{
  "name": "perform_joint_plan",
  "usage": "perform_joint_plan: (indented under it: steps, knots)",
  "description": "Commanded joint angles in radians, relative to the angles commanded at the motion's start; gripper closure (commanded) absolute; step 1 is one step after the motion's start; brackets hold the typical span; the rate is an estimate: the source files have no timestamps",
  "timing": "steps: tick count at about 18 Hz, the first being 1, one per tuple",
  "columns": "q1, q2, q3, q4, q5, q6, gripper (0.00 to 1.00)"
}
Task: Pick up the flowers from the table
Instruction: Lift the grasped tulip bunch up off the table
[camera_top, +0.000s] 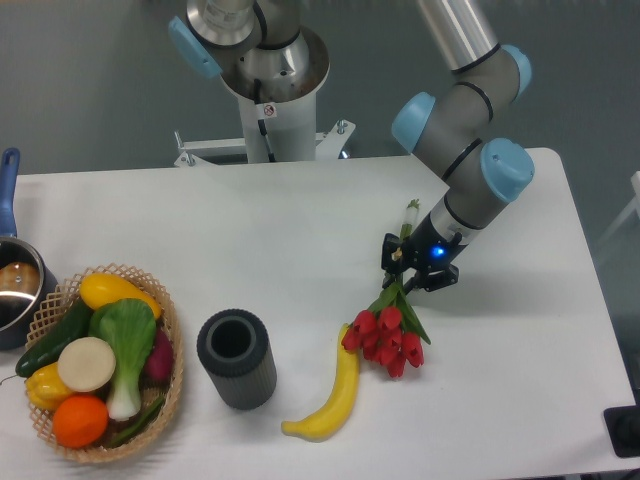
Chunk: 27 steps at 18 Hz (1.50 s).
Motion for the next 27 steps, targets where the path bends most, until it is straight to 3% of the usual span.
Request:
perform_joint_plan:
  steps: [7, 14, 19, 24, 27]
  knots:
    - [0.002, 0.015, 0.003, -0.012, 0.000, -0.015, 0.75]
    - [0.014, 0.173, 0.015, -0.012, -0.012, -0.017, 0.75]
    - [0.014, 0.300, 0.026, -0.002, -0.119, -0.081, 0.75]
    - [0.008, 0.406, 0.098, -0.002, -0.291, -0.190, 0.75]
    - [-0.001, 0.425, 0.158, 0.000, -0.394, -0.227, 0.75]
